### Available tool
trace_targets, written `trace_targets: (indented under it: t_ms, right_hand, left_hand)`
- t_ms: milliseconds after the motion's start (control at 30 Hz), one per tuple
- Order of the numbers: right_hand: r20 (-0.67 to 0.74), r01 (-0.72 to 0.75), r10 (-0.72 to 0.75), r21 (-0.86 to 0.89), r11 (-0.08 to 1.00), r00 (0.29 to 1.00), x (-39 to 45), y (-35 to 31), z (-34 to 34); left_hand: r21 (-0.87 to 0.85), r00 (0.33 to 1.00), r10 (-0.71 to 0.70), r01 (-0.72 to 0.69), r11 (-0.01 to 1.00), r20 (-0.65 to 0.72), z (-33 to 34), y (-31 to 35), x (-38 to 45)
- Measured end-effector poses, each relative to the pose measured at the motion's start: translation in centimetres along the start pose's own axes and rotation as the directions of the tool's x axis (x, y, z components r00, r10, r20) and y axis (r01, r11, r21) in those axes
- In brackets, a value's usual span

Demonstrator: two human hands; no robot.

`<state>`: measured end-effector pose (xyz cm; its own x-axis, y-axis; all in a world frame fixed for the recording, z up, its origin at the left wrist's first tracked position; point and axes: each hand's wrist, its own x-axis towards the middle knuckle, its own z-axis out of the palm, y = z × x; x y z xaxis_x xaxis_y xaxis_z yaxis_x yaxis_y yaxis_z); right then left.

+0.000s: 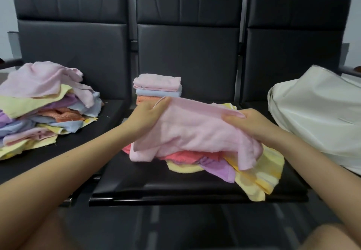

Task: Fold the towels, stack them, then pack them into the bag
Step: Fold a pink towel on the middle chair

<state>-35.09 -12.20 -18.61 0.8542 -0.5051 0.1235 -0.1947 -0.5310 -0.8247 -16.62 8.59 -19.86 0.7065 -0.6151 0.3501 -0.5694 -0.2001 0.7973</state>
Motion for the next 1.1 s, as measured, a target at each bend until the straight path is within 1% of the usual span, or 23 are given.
trace_targets:
  t_ms: [33,100,133,167,200,267,300,333,400,467,533,600,667,733,800,900,967,1033,1100]
  right_hand:
    - [0.048,-0.032,0.032,-0.016,0.999,0.998,-0.6,0.7,-0.4]
    - [0.097,-0.101,0.111,-0.103,0.989,0.989,-0.8,0.8,1.1]
    - [0.061,-0.133,0.142,-0.132,0.982,0.988,-1.0,1.0,1.8]
    - [0.054,-0.133,0.142,-0.148,0.980,0.988,-1.6,1.5,2.1]
    - [0.021,-0.173,0.178,-0.140,0.975,0.984,-1.9,1.6,2.4]
    - [0.224,-0.110,0.146,-0.165,0.980,0.964,-2.6,1.8,2.4]
    - [0.271,-0.139,0.181,-0.166,0.976,0.945,-3.1,1.7,2.1]
    - [0.296,-0.127,0.183,-0.199,0.972,0.937,-3.6,1.8,1.5]
    - [0.281,-0.114,0.170,-0.206,0.972,0.944,-3.6,2.0,1.0]
    - [0.280,-0.126,0.185,-0.218,0.968,0.942,-3.5,1.9,0.7]
    - [0.256,-0.140,0.219,-0.295,0.945,0.941,-3.2,2.1,0.3]
    - [0.245,-0.142,0.246,-0.377,0.915,0.938,-3.1,2.6,-0.5]
    - [0.255,-0.086,0.185,-0.354,0.931,0.949,-2.6,2.9,-1.1]
    - [0.217,-0.010,0.075,-0.286,0.958,0.973,-1.9,2.9,-1.8]
    - [0.143,0.059,-0.029,-0.210,0.976,0.989,-1.1,2.4,-2.3]
    - [-0.005,0.112,-0.113,-0.100,0.989,0.994,0.9,1.8,-2.7]
    - [-0.085,0.140,-0.144,-0.054,0.989,0.986,2.5,1.7,-2.3]
    - [-0.147,0.147,-0.150,-0.032,0.989,0.978,4.0,1.9,-1.4]
    - [-0.179,0.106,-0.104,0.001,0.994,0.978,5.4,2.5,0.0]
  left_hand:
    - [0.038,1.000,0.015,-0.016,0.999,0.013,0.1,-0.3,-0.3]
    - [0.154,0.989,0.115,-0.127,0.980,0.088,0.2,-0.8,-1.0]
    - [0.197,0.976,0.170,-0.194,0.961,0.133,0.3,-1.1,-1.2]
    - [0.218,0.967,0.180,-0.218,0.951,0.183,0.4,-1.4,-1.6]
    - [0.225,0.963,0.153,-0.204,0.953,0.222,0.6,-1.5,-2.0]
    - [0.269,0.969,0.119,-0.177,0.947,0.218,1.1,-1.8,-2.5]
    - [0.295,0.975,0.119,-0.173,0.940,0.190,1.4,-2.0,-2.5]
    - [0.308,0.980,0.123,-0.168,0.937,0.158,1.6,-2.0,-2.5]
    - [0.276,0.985,0.128,-0.155,0.949,0.113,1.7,-1.2,-2.5]
    - [0.204,0.986,0.113,-0.137,0.969,0.122,1.3,-0.2,-2.5]
    - [0.159,0.979,0.069,-0.101,0.982,0.194,0.8,0.2,-2.5]
    - [0.181,0.948,-0.007,-0.053,0.982,0.318,0.1,0.1,-2.4]
    - [0.200,0.908,-0.053,-0.034,0.979,0.416,-0.6,-0.2,-2.1]
    - [0.168,0.895,-0.059,-0.018,0.986,0.443,-1.0,-0.4,-1.7]
    - [0.118,0.910,-0.060,0.012,0.993,0.410,-1.4,-0.2,-1.0]
    - [0.013,0.952,-0.107,0.107,0.994,0.288,-1.3,0.1,0.6]
    - [-0.028,0.974,-0.148,0.155,0.988,0.170,-0.6,0.1,2.0]
    - [-0.043,0.982,-0.182,0.184,0.982,0.046,0.3,-0.6,3.6]
    - [-0.079,0.973,-0.228,0.225,0.971,-0.025,1.1,-1.7,5.0]
